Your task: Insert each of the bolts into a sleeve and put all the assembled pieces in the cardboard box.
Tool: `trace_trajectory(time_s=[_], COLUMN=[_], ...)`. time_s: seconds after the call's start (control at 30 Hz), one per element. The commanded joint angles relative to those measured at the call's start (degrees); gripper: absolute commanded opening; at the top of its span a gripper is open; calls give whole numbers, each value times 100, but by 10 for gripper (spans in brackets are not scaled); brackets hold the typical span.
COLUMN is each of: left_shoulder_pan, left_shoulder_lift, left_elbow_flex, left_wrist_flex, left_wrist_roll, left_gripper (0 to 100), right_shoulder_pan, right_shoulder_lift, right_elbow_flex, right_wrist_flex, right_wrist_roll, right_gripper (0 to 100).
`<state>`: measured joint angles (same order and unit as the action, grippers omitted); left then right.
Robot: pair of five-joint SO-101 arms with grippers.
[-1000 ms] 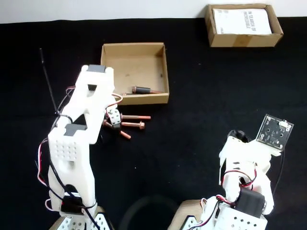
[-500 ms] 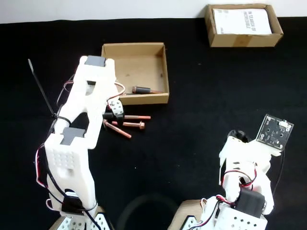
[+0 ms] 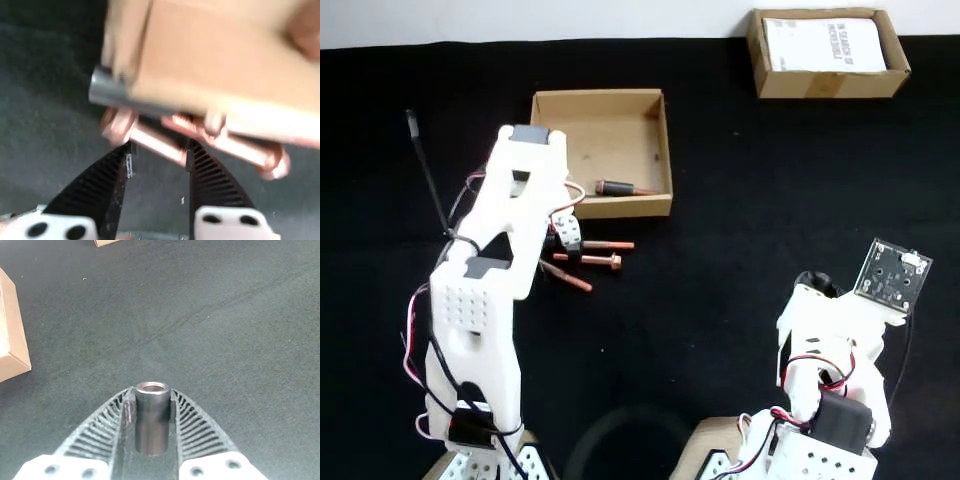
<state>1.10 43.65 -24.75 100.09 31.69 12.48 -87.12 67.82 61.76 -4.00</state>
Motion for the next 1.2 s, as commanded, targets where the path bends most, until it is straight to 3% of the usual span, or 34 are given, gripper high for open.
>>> trace_trajectory(time_s=[0.0,0.13,0.27,0.77,0.97,1.17], left_shoulder_pan=[-4,-136,-330,-382,-163,145], left_shoulder_lift=[127,286,312,277,251,-927], left_elbow_flex=[-321,-409,-391,-418,-418,-409], left_wrist_flex=[-44,-18,-9,62,62,62], left_wrist_roll=[-9,-9,-35,-53,-607,-659], left_gripper=[168,159,0,10,8,8], right_shoulder_pan=[-57,-57,-57,-57,-207,-400], right_shoulder_lift=[-66,-66,-66,-66,-66,-75], right_elbow_flex=[-22,-4,-4,4,13,-31], right_wrist_flex=[-119,-119,-119,-110,-119,-57], right_wrist_roll=[44,44,44,53,0,-9], right_gripper=[6,6,6,6,6,6])
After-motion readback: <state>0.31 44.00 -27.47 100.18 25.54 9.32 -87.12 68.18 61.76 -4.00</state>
